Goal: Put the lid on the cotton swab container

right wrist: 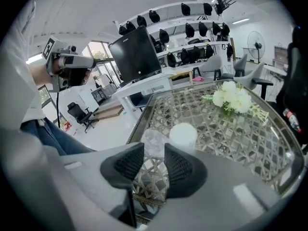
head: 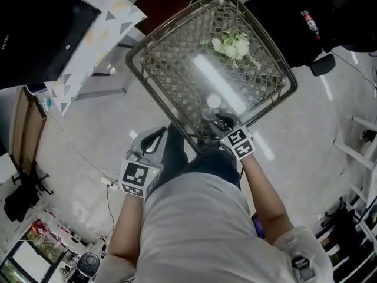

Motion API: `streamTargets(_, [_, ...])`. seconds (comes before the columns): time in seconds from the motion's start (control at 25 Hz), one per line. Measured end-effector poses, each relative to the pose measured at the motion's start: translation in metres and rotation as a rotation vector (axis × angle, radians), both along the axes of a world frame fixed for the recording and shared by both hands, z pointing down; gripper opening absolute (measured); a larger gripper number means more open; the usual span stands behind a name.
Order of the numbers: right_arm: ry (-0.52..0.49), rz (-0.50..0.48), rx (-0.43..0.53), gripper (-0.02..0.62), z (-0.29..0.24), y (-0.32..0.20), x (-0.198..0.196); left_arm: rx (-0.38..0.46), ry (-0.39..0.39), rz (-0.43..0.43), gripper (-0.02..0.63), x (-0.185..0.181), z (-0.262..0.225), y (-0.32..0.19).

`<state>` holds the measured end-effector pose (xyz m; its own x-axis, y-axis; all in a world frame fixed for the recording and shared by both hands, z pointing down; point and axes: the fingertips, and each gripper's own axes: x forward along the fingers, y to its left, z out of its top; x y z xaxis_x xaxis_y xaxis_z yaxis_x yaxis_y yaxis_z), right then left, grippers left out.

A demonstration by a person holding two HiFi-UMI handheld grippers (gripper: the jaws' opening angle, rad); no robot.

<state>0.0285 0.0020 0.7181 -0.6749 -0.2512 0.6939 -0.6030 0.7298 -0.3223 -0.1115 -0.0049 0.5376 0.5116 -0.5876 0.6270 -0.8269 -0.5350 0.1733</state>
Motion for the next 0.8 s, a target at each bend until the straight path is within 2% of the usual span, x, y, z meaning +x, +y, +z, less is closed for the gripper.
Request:
streamTargets(0.2, [0.003,-0.005,0.002,0.137,-0.008,-0.006,0.000,0.004,0.001,-0.006,0.009,-0.005,0.002,0.007])
streamTargets(0.56, [-0.009,0.066,0.039,0.138,-0.021,-0.037,0.011,0.003,0.009,-0.001,0.009,-0.003,0.002,0.008])
streamTargets(0.8, [0.031,0.095,0.061,0.138,-0.012,-0.062,0.022,-0.003,0.006,0.004,0.009,0.002,0.004,0.001])
